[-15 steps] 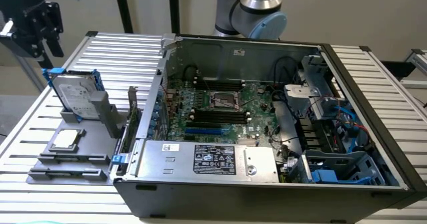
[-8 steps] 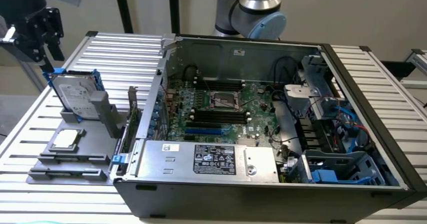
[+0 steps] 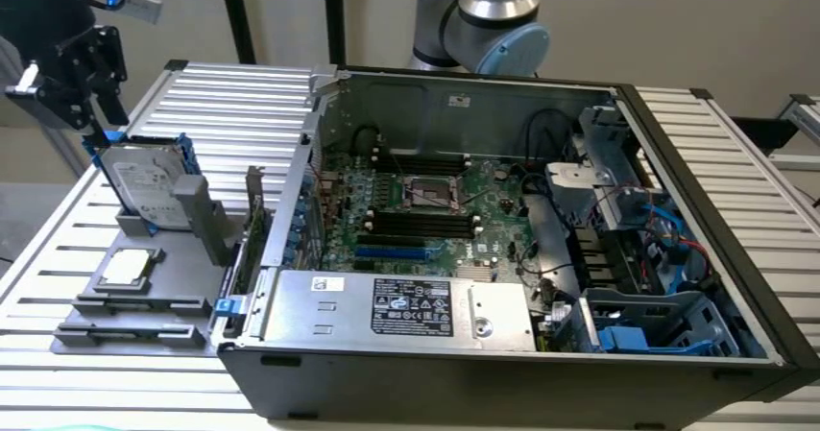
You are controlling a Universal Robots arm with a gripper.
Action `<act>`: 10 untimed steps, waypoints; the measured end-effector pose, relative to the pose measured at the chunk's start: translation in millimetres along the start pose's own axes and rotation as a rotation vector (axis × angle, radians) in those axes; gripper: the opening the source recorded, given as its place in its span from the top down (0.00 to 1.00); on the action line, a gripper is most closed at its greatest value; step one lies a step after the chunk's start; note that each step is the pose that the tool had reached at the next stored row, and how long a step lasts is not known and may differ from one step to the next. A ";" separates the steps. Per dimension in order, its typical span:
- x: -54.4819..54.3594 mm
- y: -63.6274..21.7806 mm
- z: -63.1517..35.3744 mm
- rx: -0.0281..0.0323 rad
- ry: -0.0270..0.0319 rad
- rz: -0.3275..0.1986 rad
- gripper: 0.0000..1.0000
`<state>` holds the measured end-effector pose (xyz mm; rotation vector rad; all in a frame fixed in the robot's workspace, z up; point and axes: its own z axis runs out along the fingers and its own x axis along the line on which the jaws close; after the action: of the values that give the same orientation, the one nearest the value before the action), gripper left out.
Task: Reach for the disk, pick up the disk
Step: 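Pick up the disk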
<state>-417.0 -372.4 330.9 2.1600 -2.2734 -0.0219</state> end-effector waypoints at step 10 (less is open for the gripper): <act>0.1 0.2 15.9 0.0000 0.0001 -0.012 0.52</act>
<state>-417.4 -372.4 315.0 2.1736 -2.2604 -0.0219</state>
